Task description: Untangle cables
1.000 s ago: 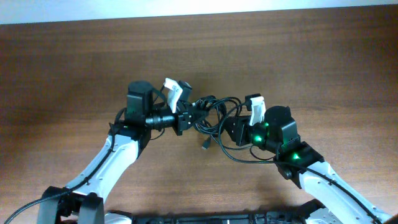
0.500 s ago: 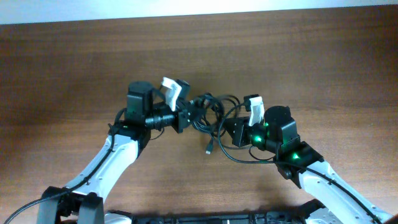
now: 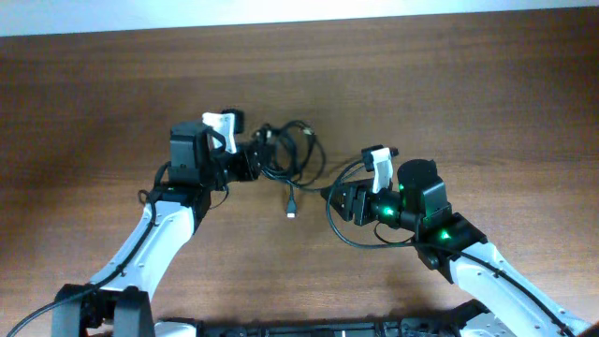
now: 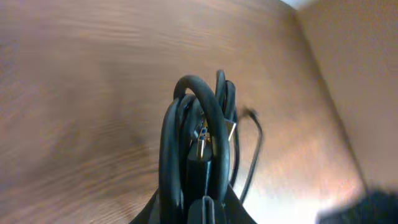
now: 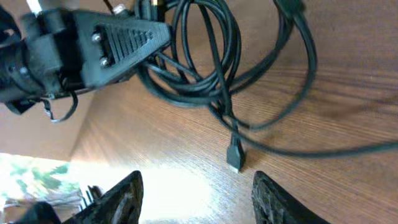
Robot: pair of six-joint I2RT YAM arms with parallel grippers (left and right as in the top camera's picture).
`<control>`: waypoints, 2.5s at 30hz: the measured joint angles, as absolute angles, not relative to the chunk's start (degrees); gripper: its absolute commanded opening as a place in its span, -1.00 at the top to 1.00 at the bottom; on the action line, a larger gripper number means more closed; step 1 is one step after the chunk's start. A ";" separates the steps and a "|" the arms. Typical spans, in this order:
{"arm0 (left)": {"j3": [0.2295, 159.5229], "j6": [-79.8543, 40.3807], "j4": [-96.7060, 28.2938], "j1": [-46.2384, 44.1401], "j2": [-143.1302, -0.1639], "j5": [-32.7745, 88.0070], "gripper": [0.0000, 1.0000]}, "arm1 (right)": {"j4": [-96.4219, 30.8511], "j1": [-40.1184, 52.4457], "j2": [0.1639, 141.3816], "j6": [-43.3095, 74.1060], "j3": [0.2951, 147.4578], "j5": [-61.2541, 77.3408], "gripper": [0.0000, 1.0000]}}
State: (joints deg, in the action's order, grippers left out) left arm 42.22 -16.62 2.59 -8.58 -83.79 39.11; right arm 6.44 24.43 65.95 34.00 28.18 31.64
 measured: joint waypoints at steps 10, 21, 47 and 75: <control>42.22 10.81 2.92 -8.60 -83.79 54.33 1.00 | 5.50 24.43 65.95 34.02 28.18 31.66 -0.18; 42.22 18.44 6.04 -8.60 -83.79 56.64 1.00 | 5.30 24.43 65.95 34.04 28.18 31.66 -0.20; 42.22 14.44 2.50 -8.60 -83.79 55.96 1.00 | 5.34 24.43 65.95 30.81 28.18 29.41 -0.98; 42.22 21.30 -7.05 -10.13 -83.79 74.78 -0.98 | 18.28 24.43 70.43 14.24 28.16 39.07 0.92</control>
State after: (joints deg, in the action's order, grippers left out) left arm 42.22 21.30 -7.05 -10.13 -83.79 74.78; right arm 18.28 24.43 70.43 14.24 28.16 39.07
